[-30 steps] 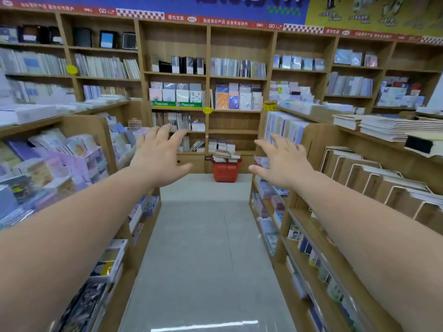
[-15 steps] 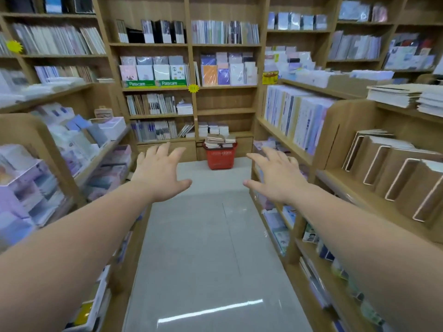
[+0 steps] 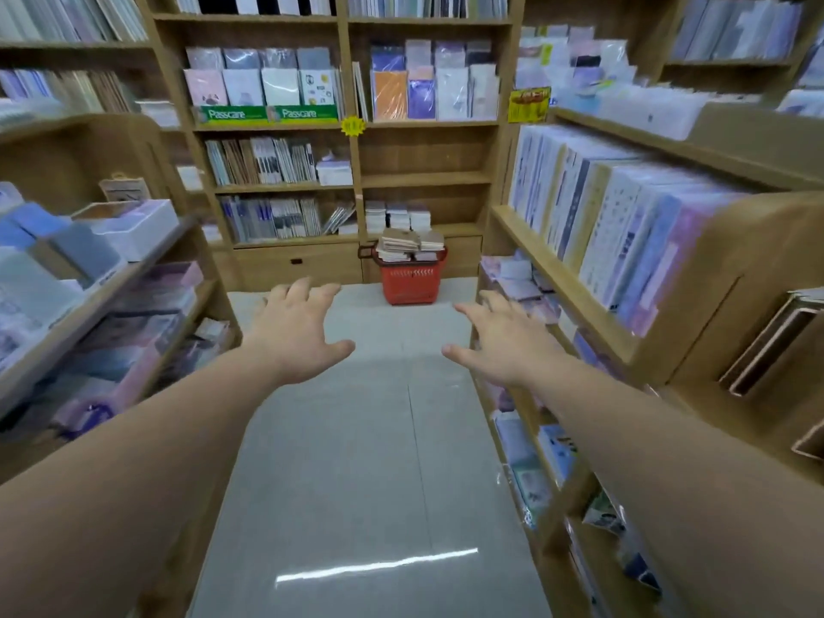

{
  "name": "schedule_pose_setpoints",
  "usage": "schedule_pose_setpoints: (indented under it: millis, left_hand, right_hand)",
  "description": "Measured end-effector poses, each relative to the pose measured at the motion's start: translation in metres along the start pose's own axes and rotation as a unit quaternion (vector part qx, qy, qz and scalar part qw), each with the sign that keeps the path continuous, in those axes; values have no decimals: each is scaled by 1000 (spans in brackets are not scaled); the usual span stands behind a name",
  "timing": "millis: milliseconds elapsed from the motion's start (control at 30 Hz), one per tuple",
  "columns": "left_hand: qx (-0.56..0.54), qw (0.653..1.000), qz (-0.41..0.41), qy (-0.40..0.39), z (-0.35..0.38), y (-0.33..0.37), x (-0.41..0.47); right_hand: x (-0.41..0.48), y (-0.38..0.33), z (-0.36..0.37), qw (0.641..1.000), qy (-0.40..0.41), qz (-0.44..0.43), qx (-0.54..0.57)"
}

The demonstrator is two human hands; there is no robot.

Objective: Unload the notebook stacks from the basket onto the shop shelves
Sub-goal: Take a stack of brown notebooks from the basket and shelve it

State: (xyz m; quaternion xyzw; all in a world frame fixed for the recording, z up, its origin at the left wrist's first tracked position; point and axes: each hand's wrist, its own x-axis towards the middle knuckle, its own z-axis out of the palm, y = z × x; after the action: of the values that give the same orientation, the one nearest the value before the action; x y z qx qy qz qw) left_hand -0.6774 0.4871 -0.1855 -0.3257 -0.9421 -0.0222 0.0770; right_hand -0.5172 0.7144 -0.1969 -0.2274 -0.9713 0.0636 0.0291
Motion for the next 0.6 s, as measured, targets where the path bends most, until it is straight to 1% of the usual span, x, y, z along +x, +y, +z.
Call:
schedule_pose_setpoints:
  millis: [100,233,367,467,600]
  left_hand:
    - [-8,1000,3,-7,26,-6,64]
    - [-19,1000,9,-11,60,-34,162]
    - [-33,998,22,-45,88,-59,271]
    - [-46,996,29,-67,104,-63,349]
    - [-57,995,37,-74,130,-61,440]
  right_hand:
    - [70,10,20,1000,-15,1,12]
    - [175,15,46,1000,-20,12,20]
    - [280,14,57,999,-29,28,34]
    - [352,19,58,998,-29,40,41]
    - [433,42,69,995,-42,69,55]
